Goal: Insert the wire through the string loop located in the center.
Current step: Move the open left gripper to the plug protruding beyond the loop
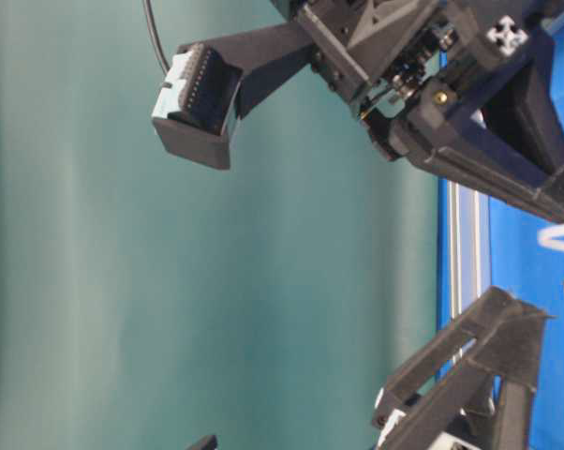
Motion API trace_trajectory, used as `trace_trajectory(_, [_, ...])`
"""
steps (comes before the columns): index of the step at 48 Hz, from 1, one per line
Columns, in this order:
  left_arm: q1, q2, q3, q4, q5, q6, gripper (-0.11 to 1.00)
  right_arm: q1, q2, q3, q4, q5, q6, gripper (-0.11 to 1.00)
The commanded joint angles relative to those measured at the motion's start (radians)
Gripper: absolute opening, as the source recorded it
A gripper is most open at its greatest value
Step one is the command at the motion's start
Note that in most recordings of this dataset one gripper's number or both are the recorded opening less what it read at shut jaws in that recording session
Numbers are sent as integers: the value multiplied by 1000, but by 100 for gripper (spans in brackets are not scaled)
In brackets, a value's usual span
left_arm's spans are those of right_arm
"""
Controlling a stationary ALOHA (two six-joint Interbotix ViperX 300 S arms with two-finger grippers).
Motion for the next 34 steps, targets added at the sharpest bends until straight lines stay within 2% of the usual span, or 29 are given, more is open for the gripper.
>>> trace_trajectory(1, [5,-9,-20,2,6,0,92,-3,-14,-17,-2,-3,-2,-2])
trace_trajectory(19, [5,83,-49,3,37,0,92,-3,-15,-15,-2,-3,-2,-2])
trace_trajectory(34, [6,87,-58,2,37,0,92,-3,-15,-14,-2,-3,-2,-2])
